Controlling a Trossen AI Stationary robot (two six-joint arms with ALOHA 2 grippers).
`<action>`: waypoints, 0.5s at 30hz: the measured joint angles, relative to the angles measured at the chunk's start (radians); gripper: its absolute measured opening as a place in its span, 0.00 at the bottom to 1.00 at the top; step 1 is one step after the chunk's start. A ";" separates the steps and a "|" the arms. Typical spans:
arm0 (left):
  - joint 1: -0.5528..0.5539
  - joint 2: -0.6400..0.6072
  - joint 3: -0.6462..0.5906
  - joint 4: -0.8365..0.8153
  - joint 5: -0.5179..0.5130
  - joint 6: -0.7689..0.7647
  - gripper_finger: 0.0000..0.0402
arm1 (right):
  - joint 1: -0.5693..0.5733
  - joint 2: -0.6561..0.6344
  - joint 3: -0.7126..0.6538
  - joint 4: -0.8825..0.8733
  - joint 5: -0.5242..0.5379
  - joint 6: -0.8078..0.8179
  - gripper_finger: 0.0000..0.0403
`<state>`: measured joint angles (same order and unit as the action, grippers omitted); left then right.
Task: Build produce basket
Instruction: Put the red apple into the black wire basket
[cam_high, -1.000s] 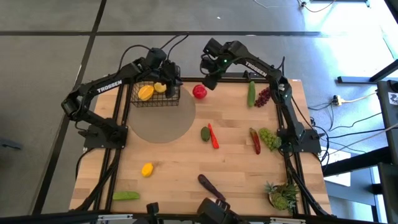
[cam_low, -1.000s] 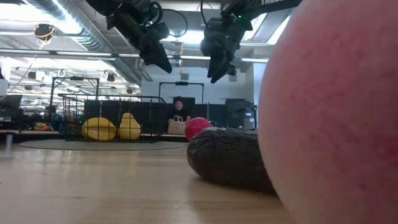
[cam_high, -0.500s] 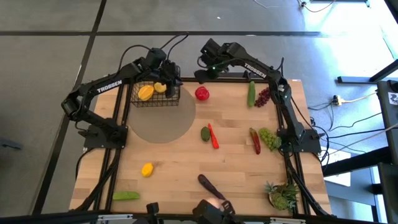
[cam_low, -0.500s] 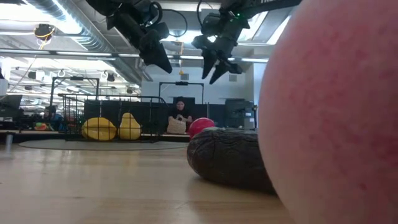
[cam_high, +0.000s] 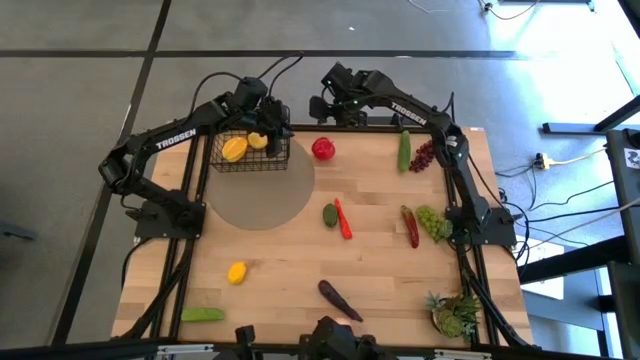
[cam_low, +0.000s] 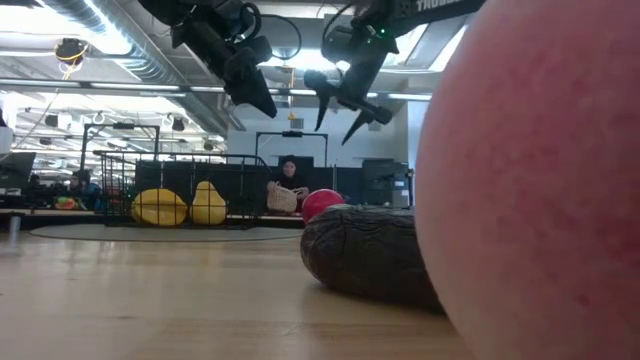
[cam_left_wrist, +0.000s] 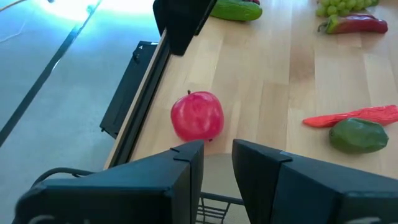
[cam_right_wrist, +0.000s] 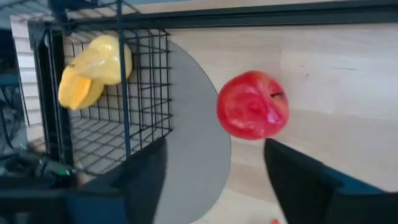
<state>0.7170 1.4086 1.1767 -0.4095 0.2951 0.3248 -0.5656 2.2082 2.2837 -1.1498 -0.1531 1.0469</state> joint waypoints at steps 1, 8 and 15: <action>0.000 0.000 0.000 0.000 0.000 0.000 0.19 | -0.001 0.000 -0.014 0.025 0.001 0.017 0.72; 0.000 0.000 0.000 0.000 0.000 0.000 0.19 | -0.010 0.000 -0.090 0.101 0.002 0.090 0.88; 0.000 0.000 0.000 0.000 0.000 0.000 0.19 | -0.010 0.002 -0.227 0.182 -0.010 0.373 0.89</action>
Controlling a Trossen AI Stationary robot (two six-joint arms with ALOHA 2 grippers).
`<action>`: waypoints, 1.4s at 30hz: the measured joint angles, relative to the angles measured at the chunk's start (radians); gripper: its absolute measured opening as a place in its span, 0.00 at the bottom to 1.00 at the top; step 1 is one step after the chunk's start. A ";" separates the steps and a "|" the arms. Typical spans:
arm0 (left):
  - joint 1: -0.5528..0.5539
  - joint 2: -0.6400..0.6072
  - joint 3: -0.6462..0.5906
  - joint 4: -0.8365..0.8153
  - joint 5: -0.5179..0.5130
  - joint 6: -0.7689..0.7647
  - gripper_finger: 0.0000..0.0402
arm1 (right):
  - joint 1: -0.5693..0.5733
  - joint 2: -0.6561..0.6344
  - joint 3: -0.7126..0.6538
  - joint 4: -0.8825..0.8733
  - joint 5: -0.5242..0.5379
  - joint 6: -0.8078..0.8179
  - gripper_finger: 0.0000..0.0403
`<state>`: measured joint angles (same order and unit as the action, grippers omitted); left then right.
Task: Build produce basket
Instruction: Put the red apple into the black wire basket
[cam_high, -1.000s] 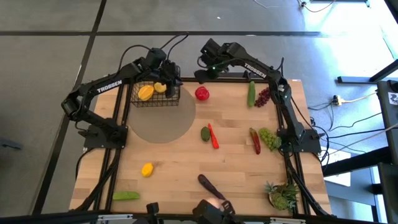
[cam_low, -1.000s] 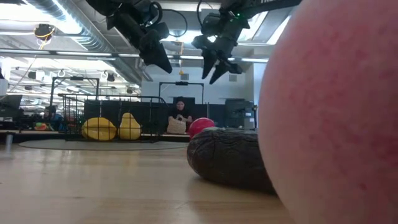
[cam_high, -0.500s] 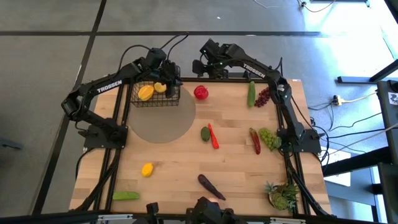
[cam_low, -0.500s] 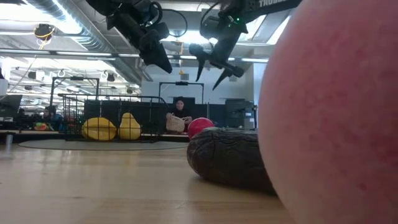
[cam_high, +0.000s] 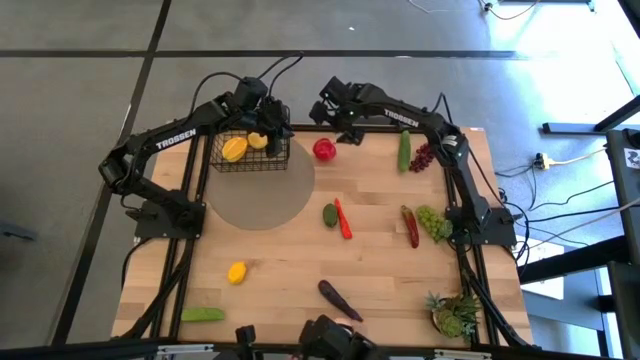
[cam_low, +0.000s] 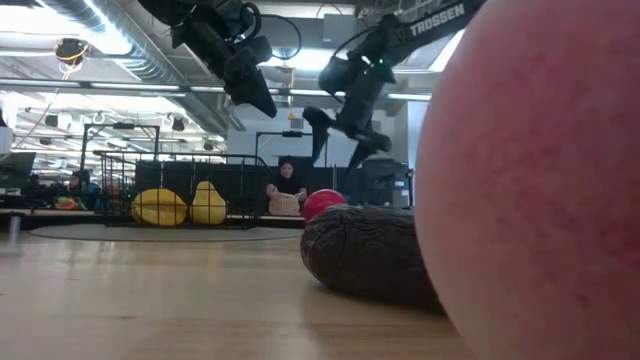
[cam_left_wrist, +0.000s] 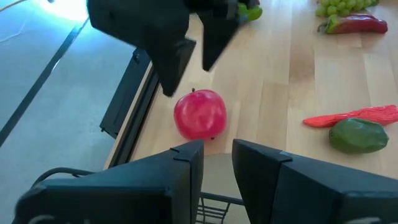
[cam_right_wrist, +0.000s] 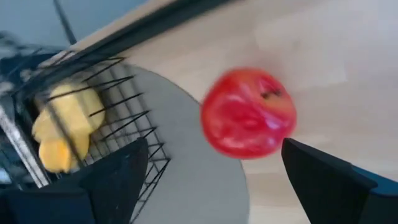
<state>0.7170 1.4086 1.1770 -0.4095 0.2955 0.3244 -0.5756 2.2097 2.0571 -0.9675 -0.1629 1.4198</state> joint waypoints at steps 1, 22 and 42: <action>0.000 0.000 0.000 0.000 0.000 0.000 0.19 | 0.001 -0.001 -0.024 0.025 -0.017 0.047 0.89; 0.000 0.000 0.000 0.000 -0.007 0.000 0.19 | 0.017 -0.002 -0.165 0.201 0.009 0.394 0.89; 0.000 0.000 0.000 0.001 -0.078 0.000 0.19 | 0.058 0.032 -0.165 0.190 0.117 0.487 0.89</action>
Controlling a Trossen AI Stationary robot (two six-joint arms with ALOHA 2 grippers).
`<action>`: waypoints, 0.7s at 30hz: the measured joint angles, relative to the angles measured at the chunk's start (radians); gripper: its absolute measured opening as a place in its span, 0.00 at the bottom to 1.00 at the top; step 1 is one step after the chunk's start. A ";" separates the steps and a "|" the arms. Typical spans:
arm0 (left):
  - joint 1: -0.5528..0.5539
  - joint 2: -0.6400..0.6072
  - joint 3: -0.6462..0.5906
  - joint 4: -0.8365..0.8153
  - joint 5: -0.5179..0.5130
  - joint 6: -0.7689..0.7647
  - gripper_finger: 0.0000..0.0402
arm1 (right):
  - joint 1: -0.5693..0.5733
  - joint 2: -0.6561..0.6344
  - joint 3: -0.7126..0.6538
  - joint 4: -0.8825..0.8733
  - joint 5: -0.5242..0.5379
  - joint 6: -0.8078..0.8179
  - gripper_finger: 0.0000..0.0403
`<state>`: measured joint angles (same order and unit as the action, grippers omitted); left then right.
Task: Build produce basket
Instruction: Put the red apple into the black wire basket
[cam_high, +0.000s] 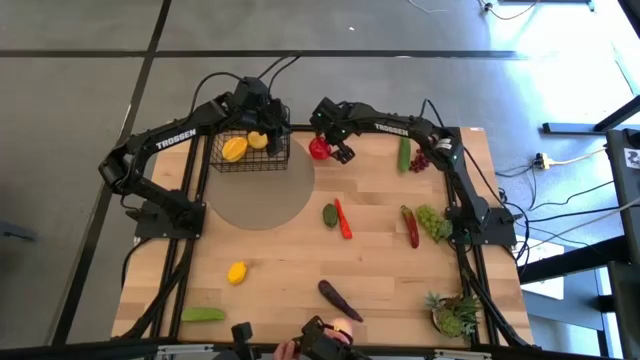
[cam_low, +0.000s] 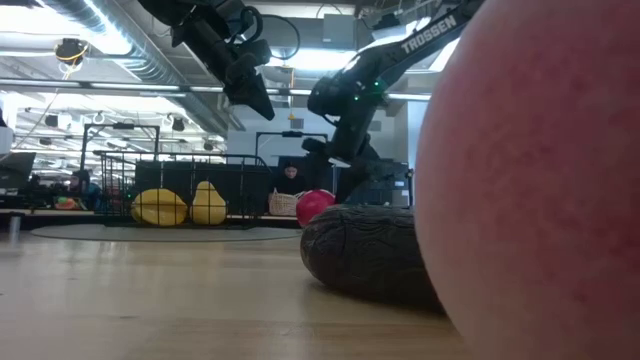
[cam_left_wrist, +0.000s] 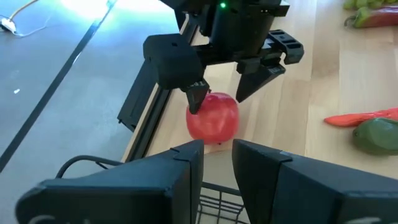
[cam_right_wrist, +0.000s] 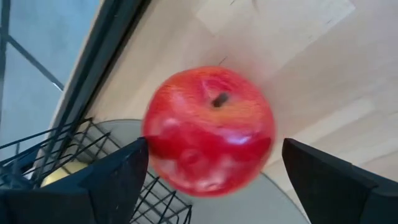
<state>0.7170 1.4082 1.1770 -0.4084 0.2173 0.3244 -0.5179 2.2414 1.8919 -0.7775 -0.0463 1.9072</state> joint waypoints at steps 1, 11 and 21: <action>0.000 0.000 0.000 0.000 0.000 0.000 0.19 | 0.002 0.000 0.000 0.002 0.005 0.000 0.89; 0.000 0.000 0.000 0.001 0.000 0.000 0.19 | 0.012 0.025 0.002 0.019 0.024 0.001 0.89; 0.000 0.000 0.000 0.001 0.000 0.000 0.19 | 0.012 0.036 0.002 0.074 0.026 -0.082 0.88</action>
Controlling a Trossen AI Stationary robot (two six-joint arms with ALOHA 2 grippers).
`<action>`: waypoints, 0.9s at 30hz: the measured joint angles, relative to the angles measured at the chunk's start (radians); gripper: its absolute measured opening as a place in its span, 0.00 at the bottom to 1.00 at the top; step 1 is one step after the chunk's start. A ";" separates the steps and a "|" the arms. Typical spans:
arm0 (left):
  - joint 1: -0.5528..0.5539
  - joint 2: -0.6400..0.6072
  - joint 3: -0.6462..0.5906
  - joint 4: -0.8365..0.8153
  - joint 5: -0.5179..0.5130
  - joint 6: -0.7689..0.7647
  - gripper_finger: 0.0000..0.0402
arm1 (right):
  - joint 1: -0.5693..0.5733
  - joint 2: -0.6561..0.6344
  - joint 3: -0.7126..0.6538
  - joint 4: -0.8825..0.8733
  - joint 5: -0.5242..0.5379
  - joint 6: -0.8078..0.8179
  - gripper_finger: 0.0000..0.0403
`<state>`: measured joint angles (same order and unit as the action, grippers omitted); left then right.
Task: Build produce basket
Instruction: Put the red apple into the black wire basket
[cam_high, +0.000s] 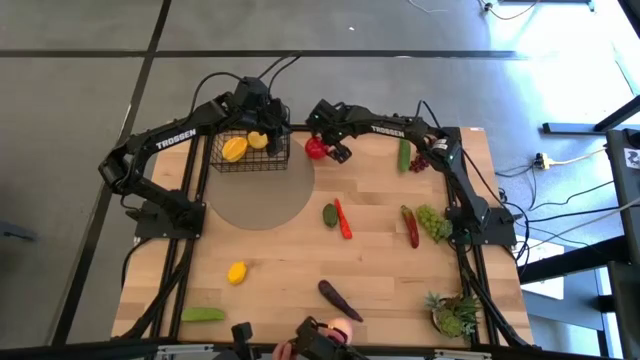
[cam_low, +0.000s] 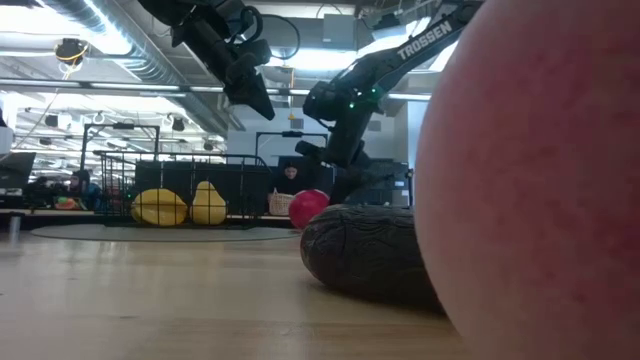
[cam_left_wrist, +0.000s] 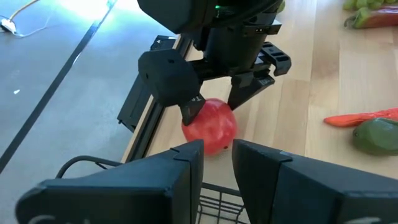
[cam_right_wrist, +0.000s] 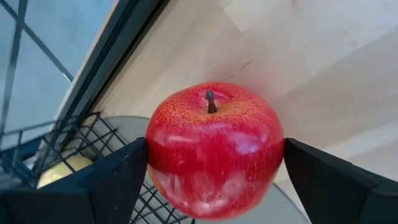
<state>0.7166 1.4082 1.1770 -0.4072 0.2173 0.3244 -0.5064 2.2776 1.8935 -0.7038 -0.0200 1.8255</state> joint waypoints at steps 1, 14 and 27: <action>0.000 0.000 0.000 0.000 0.000 0.000 0.19 | 0.000 0.000 0.000 0.005 0.000 -0.008 0.88; 0.000 0.000 0.000 0.000 0.000 0.000 0.19 | 0.000 0.001 0.000 0.024 -0.013 -0.032 0.69; 0.000 0.000 0.000 0.000 0.000 0.000 0.19 | 0.000 0.002 -0.001 0.028 -0.030 -0.260 0.72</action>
<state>0.7167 1.4082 1.1770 -0.4072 0.2176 0.3244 -0.5068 2.2791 1.8927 -0.6762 -0.0502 1.5650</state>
